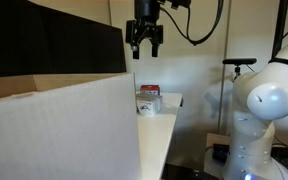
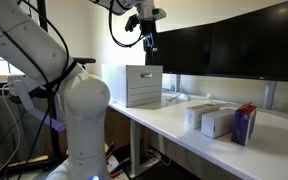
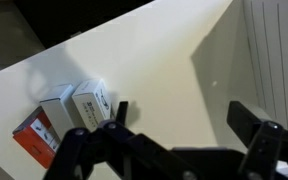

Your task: Pick up the red-blue box and put it in the bigger box

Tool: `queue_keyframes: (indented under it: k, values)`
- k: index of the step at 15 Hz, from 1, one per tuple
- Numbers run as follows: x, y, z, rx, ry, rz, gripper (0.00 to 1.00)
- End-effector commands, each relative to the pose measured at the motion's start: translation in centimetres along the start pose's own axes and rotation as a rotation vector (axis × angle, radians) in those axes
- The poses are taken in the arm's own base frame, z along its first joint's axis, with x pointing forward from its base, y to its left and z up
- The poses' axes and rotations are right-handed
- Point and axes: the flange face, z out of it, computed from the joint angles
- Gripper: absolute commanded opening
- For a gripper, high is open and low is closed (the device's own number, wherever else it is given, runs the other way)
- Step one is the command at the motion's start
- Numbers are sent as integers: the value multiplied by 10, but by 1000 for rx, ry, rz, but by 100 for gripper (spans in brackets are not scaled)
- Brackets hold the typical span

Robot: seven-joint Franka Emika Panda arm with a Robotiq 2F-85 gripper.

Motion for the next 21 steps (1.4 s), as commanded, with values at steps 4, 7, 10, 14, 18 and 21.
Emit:
queue_keyframes:
  k: [4, 7, 10, 14, 18, 21]
  values:
    - [40, 60, -19, -1, 55, -17, 100]
    - [67, 100, -14, 10, 29, -66, 100]
    - [85, 148, -15, 23, 2, -153, 100]
    - [114, 199, -17, 17, -5, -275, 100]
    - [142, 239, -14, -7, 13, -319, 100]
    - [168, 257, -7, -24, 53, -310, 100]
